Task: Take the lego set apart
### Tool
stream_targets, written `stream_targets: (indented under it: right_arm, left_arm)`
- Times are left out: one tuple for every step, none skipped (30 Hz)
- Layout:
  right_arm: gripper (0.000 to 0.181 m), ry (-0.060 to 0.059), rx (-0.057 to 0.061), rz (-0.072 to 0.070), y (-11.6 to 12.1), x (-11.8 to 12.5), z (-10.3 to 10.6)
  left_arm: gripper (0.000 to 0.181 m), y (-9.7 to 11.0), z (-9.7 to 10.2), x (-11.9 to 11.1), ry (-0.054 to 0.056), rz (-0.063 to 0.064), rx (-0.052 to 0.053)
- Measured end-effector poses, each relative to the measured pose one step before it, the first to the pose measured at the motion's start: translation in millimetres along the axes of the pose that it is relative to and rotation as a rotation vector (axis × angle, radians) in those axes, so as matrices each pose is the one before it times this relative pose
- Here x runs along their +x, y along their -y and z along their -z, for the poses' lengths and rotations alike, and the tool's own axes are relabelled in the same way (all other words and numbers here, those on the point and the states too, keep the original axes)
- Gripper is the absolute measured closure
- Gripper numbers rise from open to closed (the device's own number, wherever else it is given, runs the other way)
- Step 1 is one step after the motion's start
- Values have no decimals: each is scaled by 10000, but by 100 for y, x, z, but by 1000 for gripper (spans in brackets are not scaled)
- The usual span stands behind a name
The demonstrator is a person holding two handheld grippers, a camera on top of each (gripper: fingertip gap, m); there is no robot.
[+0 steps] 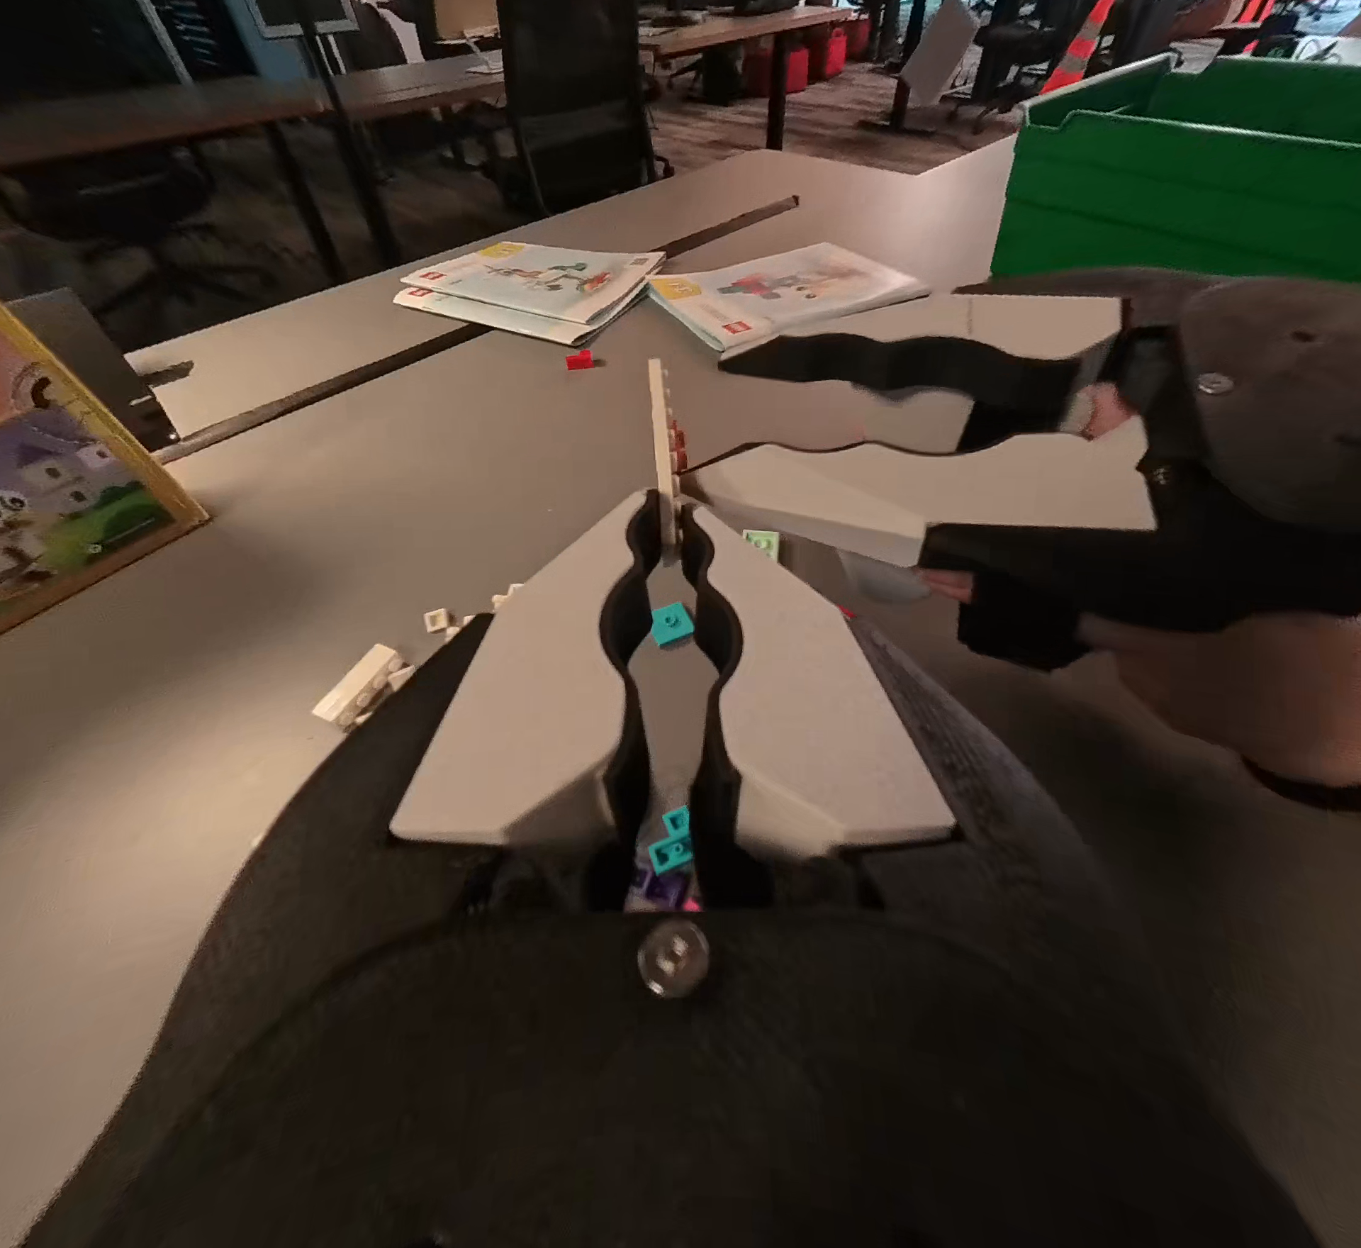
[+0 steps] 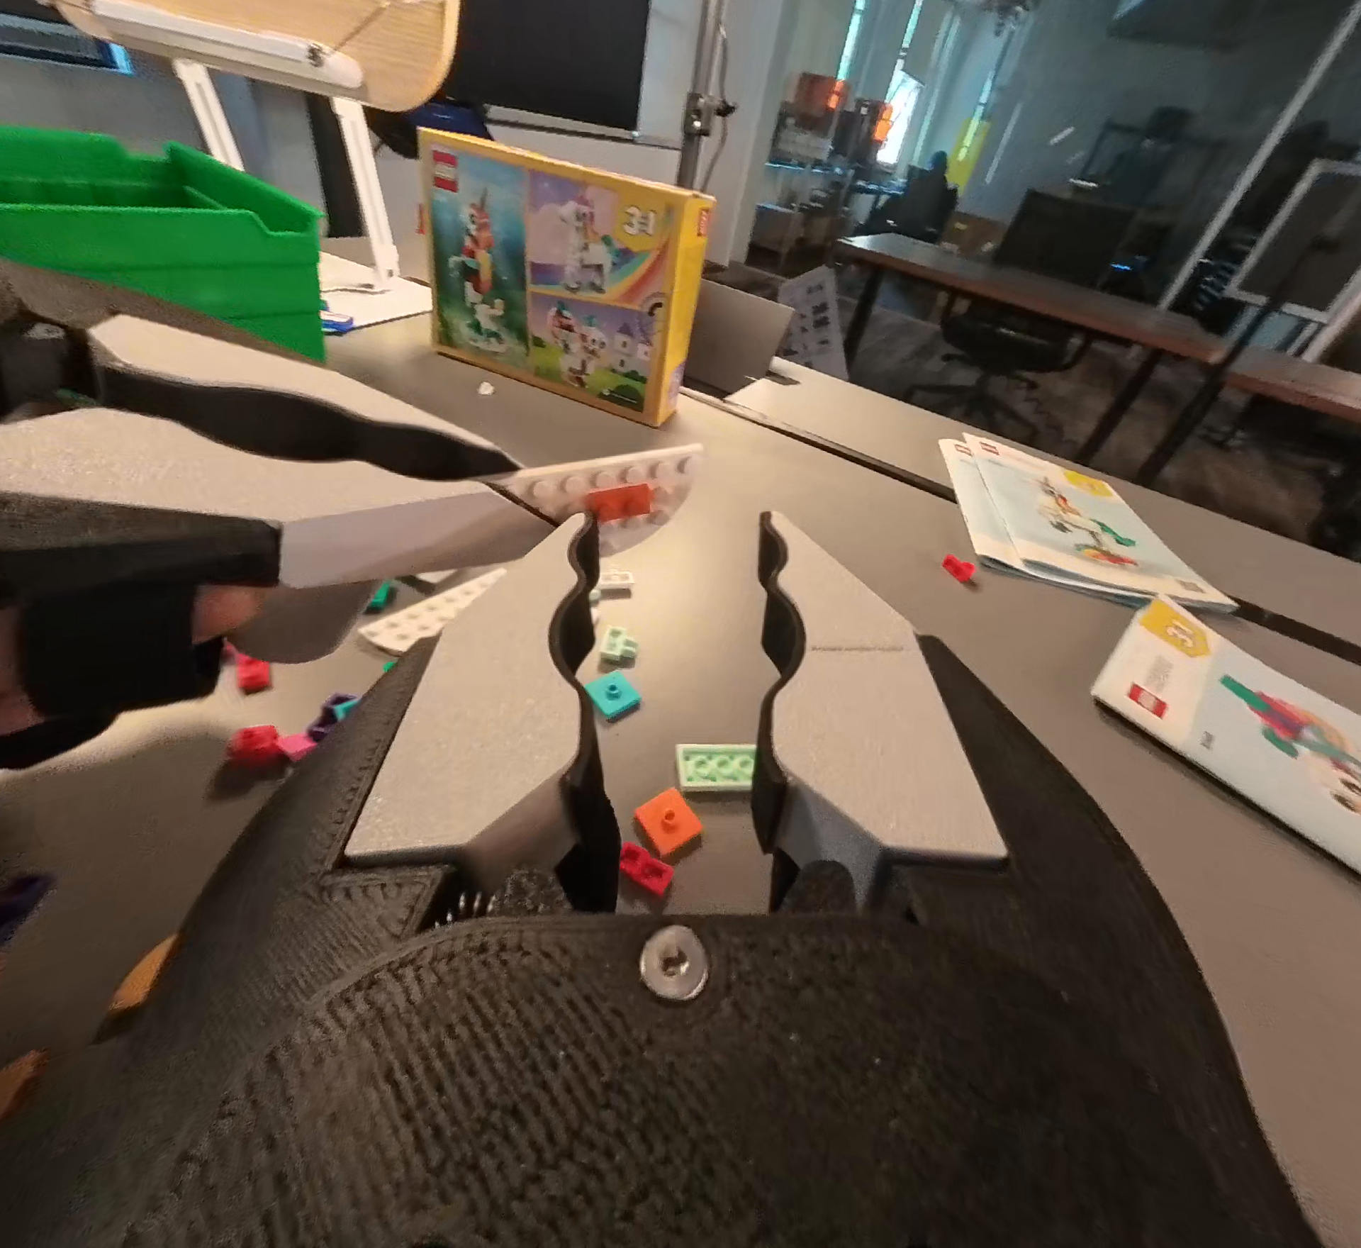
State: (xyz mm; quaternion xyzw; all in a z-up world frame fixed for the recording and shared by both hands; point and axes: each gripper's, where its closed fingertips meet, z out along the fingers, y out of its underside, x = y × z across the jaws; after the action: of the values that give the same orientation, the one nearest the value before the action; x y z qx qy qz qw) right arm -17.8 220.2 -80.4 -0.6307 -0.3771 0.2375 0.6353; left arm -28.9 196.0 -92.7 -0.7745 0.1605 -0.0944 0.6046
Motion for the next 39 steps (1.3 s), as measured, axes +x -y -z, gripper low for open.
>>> stream_targets:
  right_arm:
    - [139, -246, -75, 93, -171, 211, -35]
    - [139, -196, -109, 43, -255, 117, -80]
    - [139, -126, -155, 23, -288, 47, -119]
    - [139, -111, -174, 51, -241, 8, -122]
    - [137, -112, -137, 95, -146, -80, -71]
    - [140, -93, -112, 159, -101, -200, -41]
    - [142, -95, -137, 216, -131, -237, -72]
    - [144, -47, -178, 162, -185, -250, -129]
    - [145, -5, -222, 30, -230, -197, -172]
    - [143, 22, -238, -76, -259, -160, -192]
    - [141, 24, -191, -107, -189, -162, -145]
    - [140, 2, -141, -30, -124, -186, -106]
    - [141, -34, -137, 72, -128, -191, -93]
    - [140, -53, -122, 116, -125, -183, -81]
    - [142, -42, -80, 119, -62, -165, -63]
    - [143, -37, -40, 135, -16, -170, -29]
    - [145, -32, -4, 167, 27, -185, -13]
    - [146, -28, -10, 131, 10, -131, -24]
    - [146, 2, -31, 19, -28, -41, -42]
    - [145, 18, -43, -82, -51, 26, -59]
    - [143, 29, -47, -87, -59, 21, -57]
    - [142, 17, -44, -27, -46, -13, -52]
    - [142, 16, -46, 25, -49, -65, -54]
    - [143, 25, -75, 64, -83, -117, -85]
    - [143, 25, -104, 75, -121, -120, -118]
    - [143, -194, -148, 14, -202, 267, -115]
    - [163, -971, -116, -83, -341, 1808, -59]
    - [181, -587, -233, -535, -585, 1848, -286]
    - [181, 554, -295, -838, -454, 238, -312]
    - [180, 625, 82, -415, 90, -349, 67]
    - [181, 551, 305, 100, 365, -792, 312]
    - [181, 590, 260, 269, 331, -1089, 293]
    - [180, 697, 125, 135, 181, -1201, 179]
    - [174, 731, 30, -94, 75, -1100, 70]
    - [170, 516, -13, -159, 9, -728, -11]
    - [163, 318, -61, -36, -56, -434, -76]
    - [159, 214, -93, 50, -105, -345, -107]
    - [158, 114, -80, 95, -89, -244, -89]
    - [157, 73, -71, 87, -80, -213, -75]
  left_arm:
    - [177, -123, -254, 11, 13, 140, -34]
    - [176, -215, -230, -45, 43, 85, -98]
    - [177, -269, -169, -96, 113, -65, -111]
    - [176, -264, -121, -95, 111, -34, -114]
    - [176, -158, -47, -66, 45, 93, -55]
    - [177, -130, -14, -48, -7, 147, -38]
    - [177, -221, -23, -89, 9, 166, -84]
    - [176, -256, 7, -150, 54, 90, -81]
    - [176, -337, -11, -185, 63, 96, -131]
    - [176, -315, 24, -199, 53, 98, -93]
    - [176, -257, 44, -159, -2, 146, -86]
    - [177, -174, 60, -139, -7, 126, -57]
    - [177, -222, 20, -126, 6, 81, -93]
    - [177, -187, 11, -111, 24, 11, -90]
    - [177, -116, -10, -109, 28, -62, -32]
    - [177, -92, 30, -70, 44, -18, -72]
    - [177, -48, 79, -71, 53, -86, -13]
    - [177, -69, 43, -66, 22, -44, -37]
    - [177, -75, 26, -70, -2, 25, -31]
    - [177, -50, -2, -61, -29, 72, -31]
    - [177, -43, -5, -51, -6, 41, -24]
    - [177, -73, -42, -18, 15, 5, -52]
    - [177, -43, -14, -44, 64, -66, -42]
    - [177, -131, -29, -90, 105, -121, -89]
    - [177, -168, -39, -102, 107, -82, -110]
    - [177, -189, -26, -107, 90, -56, -116]
    - [177, -539, 108, 1, -9, -144, -298]
    - [178, -266, 318, -194, 138, -146, -53]
    - [178, -106, 352, -287, 157, -61, 48]
    - [178, -61, 185, -135, -7, 99, 20]
    - [177, -42, -19, -113, -38, 169, -28]
    - [177, -90, -102, -111, -28, 128, -76]
    - [177, 7, -50, -20, -48, 74, -17]
    - [178, 41, 31, -4, -30, 49, 33]
    - [178, 14, 8, 68, -70, 23, 17]
    - [177, 19, -17, 154, -113, 18, -2]
    - [177, 41, -15, 146, -90, 47, 20]
    - [177, 56, -19, 226, -123, 52, 22]
    - [177, 16, -28, 196, -88, 13, 3]
